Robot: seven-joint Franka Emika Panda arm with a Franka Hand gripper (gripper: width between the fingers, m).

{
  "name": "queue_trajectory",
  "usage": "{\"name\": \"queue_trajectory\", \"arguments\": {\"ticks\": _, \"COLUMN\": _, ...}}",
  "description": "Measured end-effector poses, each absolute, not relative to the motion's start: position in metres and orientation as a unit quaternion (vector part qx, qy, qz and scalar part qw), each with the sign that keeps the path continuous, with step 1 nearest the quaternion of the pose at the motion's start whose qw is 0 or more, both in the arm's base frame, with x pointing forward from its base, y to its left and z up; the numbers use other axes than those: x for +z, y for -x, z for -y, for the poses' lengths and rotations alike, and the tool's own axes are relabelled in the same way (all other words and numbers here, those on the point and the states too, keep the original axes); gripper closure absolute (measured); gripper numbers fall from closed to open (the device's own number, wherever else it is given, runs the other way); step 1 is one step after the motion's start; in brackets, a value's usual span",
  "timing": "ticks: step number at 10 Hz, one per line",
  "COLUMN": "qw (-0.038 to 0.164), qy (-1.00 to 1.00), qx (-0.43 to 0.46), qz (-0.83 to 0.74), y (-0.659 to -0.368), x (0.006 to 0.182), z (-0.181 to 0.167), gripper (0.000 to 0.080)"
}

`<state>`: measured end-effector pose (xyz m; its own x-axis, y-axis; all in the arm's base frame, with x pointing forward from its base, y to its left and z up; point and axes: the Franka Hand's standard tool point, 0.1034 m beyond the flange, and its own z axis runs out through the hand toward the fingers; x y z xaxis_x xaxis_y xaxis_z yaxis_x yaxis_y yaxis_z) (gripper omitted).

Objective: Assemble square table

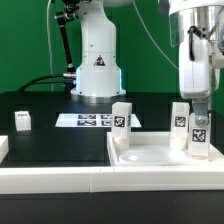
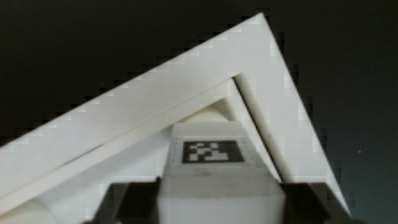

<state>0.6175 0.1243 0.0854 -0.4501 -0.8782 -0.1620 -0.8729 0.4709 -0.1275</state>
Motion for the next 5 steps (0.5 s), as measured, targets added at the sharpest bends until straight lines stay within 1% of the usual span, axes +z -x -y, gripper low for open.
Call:
{"name": "queue_trajectory", "arguments": {"ticks": 2, "qw": 0.111, "qy": 0.498, "qx": -0.008, "qz": -0.860, "y": -0.6182, "x": 0.0852, "z": -0.1254, "gripper": 0.0509}}
{"name": "queue_trajectory", "arguments": {"ticks": 5, "qw": 0.112, "qy": 0.515, "qx": -0.010, "qz": -0.850, "y": -0.6182, "x": 0.0847, "z": -0.1256, "gripper": 0.0504}}
